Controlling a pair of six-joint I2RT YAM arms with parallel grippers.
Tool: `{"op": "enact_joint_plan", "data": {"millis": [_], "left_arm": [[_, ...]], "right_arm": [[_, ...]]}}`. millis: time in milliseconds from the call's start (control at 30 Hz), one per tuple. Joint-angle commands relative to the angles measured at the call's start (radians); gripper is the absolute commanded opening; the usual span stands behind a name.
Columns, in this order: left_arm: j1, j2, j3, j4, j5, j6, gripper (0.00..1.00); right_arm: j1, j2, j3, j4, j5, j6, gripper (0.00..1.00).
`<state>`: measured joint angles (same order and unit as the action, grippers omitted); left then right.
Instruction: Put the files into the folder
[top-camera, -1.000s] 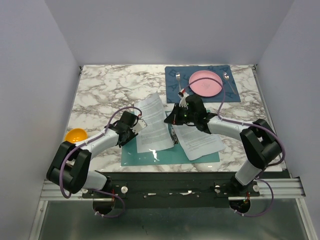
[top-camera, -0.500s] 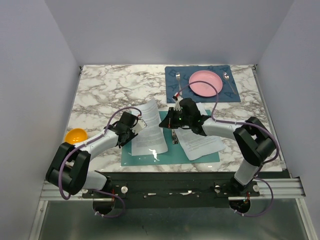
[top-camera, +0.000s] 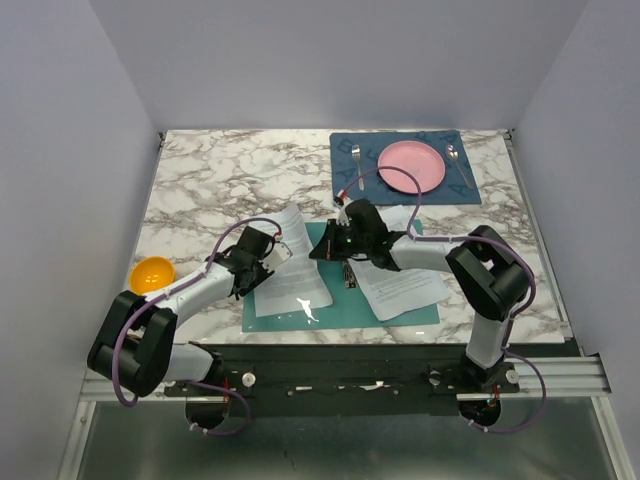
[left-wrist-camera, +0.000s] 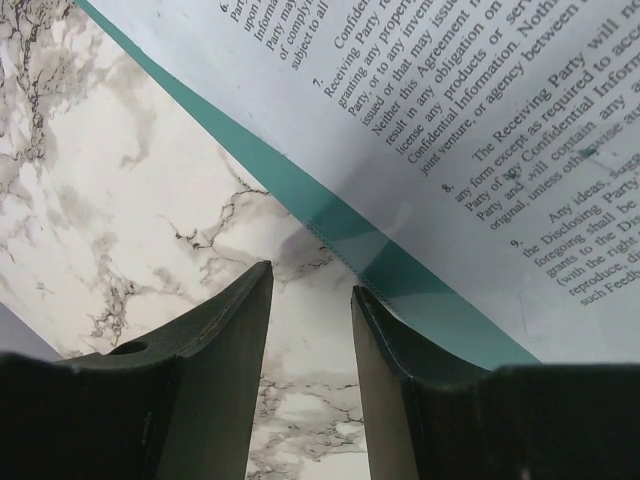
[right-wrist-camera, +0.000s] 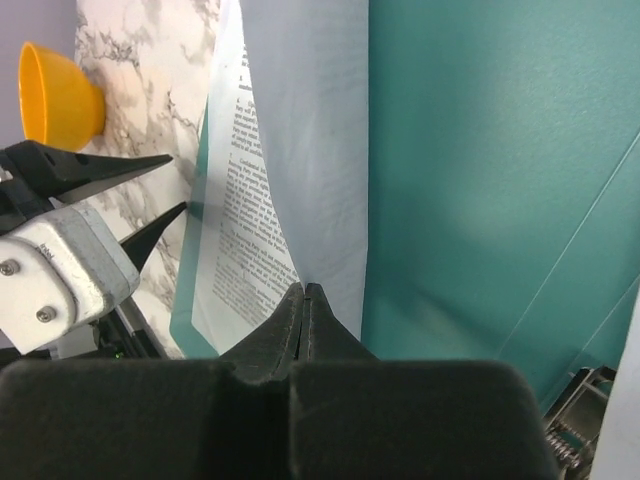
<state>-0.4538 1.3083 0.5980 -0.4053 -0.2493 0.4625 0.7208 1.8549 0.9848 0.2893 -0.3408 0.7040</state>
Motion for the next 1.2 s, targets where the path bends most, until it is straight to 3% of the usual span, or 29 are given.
{"op": "enact_joint_plan", "data": {"millis": [0,367,467,533,600,1167], "left_arm": [[-0.005,-0.003,-0.029,-0.059,0.041,-0.013,0.51],[-0.005,-0.006,-0.026,-0.058,0.042,-0.018,0.50],[-0.005,-0.012,-0.027,-0.059,0.038,-0.016,0.50],[-0.005,-0.017,-0.029,-0.061,0.038,-0.015,0.50],[-0.005,-0.020,-0.032,-0.063,0.038,-0.015,0.50],[-0.005,-0.026,-0.035,-0.063,0.027,-0.016,0.49]], "right_arm": [[0.026,-0.066,-0.037,-0.001,0.034,0.025,0.00],[0.040,-0.089,-0.098,-0.018,0.080,0.061,0.00],[0.045,-0.074,-0.080,-0.064,0.092,0.054,0.11],[0.045,-0.077,-0.074,-0.105,0.105,0.038,0.27],[0.045,-0.089,-0.075,-0.146,0.128,0.023,0.32],[0.052,-0.105,-0.023,-0.348,0.157,-0.090,0.29]]}}
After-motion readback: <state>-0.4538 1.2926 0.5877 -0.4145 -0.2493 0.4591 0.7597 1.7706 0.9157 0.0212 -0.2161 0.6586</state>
